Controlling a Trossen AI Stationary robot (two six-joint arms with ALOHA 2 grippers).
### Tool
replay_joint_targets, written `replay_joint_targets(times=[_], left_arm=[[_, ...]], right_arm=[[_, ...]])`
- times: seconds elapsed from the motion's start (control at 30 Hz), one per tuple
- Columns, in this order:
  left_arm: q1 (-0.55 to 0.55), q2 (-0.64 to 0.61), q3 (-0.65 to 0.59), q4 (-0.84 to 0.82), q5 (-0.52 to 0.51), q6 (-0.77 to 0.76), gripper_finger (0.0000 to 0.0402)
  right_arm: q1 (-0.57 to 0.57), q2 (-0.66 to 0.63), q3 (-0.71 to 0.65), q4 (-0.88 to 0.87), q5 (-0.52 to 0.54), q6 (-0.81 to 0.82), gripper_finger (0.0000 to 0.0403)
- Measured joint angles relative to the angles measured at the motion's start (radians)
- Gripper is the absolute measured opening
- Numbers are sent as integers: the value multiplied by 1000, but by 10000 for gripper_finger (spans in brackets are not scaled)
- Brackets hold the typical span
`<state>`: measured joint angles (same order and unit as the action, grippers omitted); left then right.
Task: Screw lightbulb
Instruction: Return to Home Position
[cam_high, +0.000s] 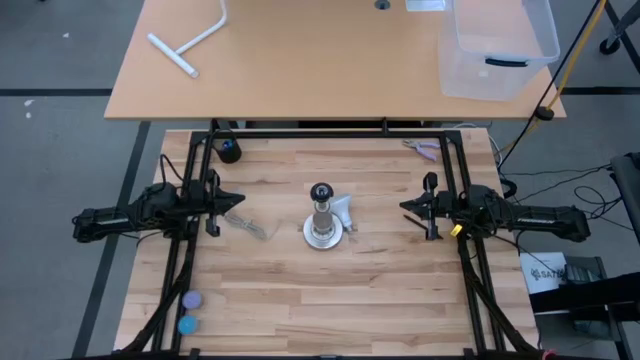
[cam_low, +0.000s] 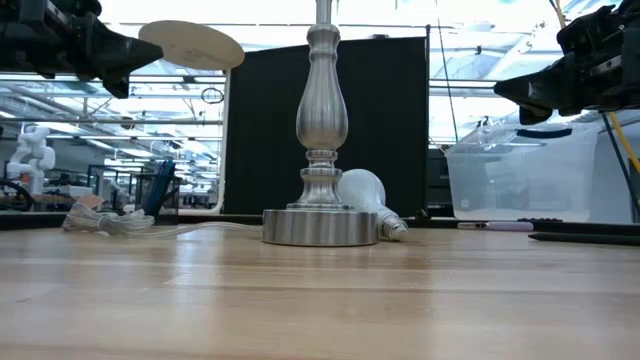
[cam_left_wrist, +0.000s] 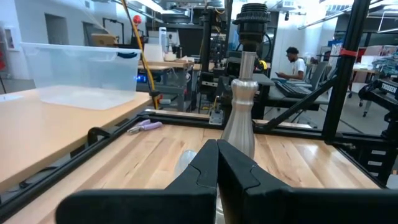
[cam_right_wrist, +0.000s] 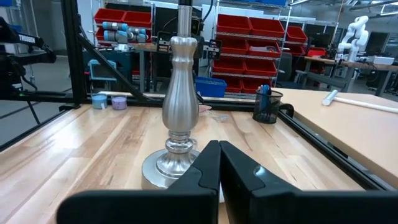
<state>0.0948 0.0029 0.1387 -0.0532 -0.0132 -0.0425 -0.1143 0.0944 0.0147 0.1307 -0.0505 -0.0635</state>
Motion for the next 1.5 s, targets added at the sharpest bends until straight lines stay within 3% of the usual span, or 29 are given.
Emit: replay_joint_targets(times=[1.5], left_arm=[[0,0,1,1,-47,-32,2]], right_arm=[[0,0,0,-33,-3,18,0]])
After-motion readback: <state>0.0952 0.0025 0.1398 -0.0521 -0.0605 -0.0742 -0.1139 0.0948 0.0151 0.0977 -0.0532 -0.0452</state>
